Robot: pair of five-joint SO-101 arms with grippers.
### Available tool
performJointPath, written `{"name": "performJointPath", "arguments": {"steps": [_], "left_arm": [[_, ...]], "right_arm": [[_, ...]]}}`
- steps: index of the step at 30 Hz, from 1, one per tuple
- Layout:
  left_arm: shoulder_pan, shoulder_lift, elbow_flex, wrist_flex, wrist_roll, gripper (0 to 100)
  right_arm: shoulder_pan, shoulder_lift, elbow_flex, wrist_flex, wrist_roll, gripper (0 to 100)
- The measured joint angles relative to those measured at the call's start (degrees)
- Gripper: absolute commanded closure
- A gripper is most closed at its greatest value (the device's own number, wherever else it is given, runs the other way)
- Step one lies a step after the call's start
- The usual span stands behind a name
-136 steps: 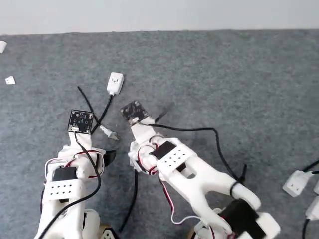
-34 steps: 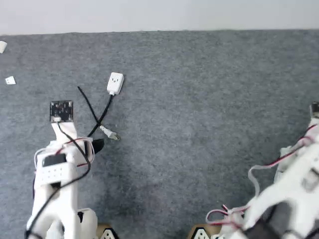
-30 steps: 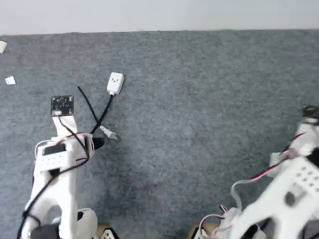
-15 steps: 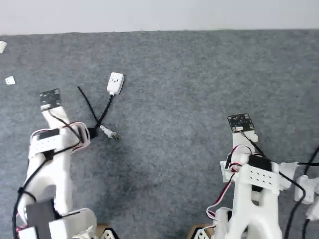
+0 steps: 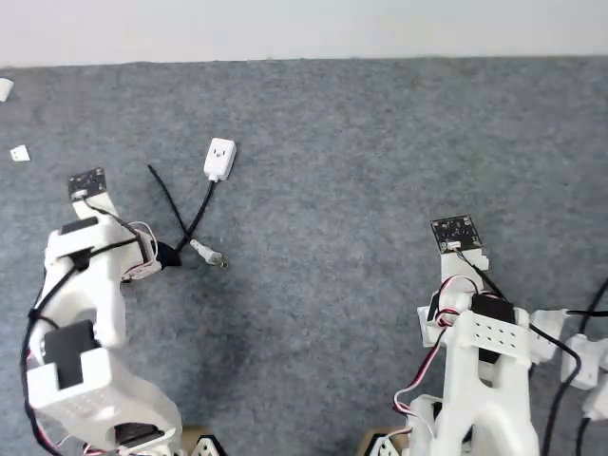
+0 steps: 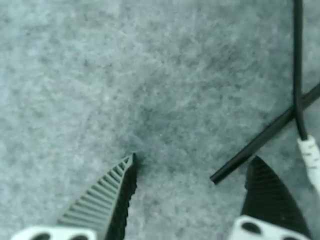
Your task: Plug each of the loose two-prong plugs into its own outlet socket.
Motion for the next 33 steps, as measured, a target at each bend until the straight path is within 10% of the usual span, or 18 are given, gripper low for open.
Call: {"name": "performJointPath", "arguments": {"steps": [13,33], "left_arm": [[4.40,2.73,-5.45,2.02,-15.47,84],[10.37,7.65,-9.76,3.69,-16.44,99]], "right_arm": [[0.09,0.18,0.00,0.00,0.00,98.7],[0.09,0.53,0.00,0.00,0.00,98.7]]}}
